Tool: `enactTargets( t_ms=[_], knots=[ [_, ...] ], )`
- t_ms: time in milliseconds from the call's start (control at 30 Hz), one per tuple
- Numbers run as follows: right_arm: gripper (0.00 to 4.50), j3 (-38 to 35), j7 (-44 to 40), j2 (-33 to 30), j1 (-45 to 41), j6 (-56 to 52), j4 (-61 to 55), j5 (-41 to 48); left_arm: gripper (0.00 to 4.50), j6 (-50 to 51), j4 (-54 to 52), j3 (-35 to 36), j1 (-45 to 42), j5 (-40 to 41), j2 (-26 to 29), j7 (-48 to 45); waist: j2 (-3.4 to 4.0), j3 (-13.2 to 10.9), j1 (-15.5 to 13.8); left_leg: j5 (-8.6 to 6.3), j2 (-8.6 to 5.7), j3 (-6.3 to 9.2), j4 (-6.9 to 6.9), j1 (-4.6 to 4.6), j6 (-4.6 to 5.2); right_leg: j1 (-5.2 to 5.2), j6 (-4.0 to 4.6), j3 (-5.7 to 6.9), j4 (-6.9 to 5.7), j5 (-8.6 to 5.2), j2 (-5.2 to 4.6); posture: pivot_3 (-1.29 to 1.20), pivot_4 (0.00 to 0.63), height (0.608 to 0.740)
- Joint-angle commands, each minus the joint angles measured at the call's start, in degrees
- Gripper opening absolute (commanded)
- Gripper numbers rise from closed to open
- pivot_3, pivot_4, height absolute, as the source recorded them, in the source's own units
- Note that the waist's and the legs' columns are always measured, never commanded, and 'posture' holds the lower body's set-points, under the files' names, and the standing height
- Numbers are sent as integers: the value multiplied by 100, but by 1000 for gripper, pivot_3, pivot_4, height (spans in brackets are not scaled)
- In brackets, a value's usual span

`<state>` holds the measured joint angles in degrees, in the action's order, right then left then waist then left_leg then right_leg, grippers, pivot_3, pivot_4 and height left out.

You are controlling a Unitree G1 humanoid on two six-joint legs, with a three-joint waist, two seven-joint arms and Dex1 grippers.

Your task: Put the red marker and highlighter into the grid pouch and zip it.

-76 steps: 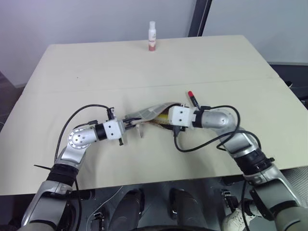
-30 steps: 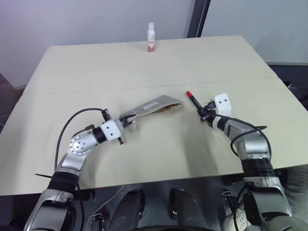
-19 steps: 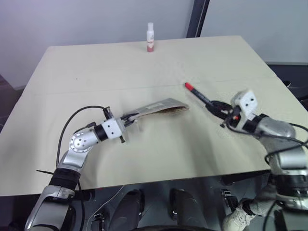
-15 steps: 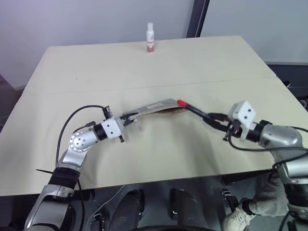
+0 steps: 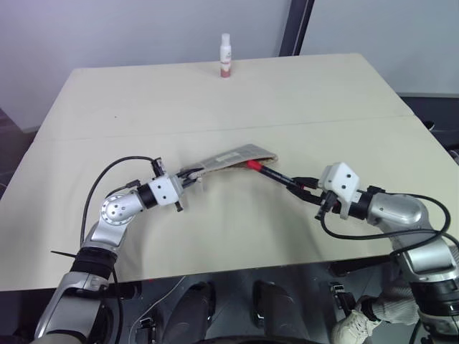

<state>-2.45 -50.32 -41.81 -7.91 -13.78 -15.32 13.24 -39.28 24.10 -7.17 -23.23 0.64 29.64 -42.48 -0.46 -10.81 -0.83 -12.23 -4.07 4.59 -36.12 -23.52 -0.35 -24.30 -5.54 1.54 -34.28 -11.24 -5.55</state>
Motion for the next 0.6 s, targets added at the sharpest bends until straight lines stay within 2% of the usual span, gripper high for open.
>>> enactTargets(
  t_ms=[33,333,467,600],
  knots=[
    [394,-23,-9,-126,9,189,4,-154,0,-148,-29,107,-57,62,122,-30,0,0,1,0,0,0,0,0,0,0,0,0,0,0,0,0,150,740],
    [394,459,126,91,-704,241,361,-569,0,-440,14,-70,-156,-69,243,-223,0,0,2,0,4,0,-1,2,0,-1,3,0,-4,-2,2,0,150,740],
    [394,1066,-40,-103,-1066,789,604,-1304,0,-446,-2,-104,-217,-35,213,-271,0,0,1,0,-5,-1,-1,-1,1,0,2,3,2,2,-2,0,150,740],
    [394,1776,-144,121,-1841,1435,1043,-1957,0,-457,-59,-193,-302,35,137,-400,0,0,32,0,-5,-4,-1,-1,1,-2,0,1,0,2,-1,0,150,740]
  ],
)
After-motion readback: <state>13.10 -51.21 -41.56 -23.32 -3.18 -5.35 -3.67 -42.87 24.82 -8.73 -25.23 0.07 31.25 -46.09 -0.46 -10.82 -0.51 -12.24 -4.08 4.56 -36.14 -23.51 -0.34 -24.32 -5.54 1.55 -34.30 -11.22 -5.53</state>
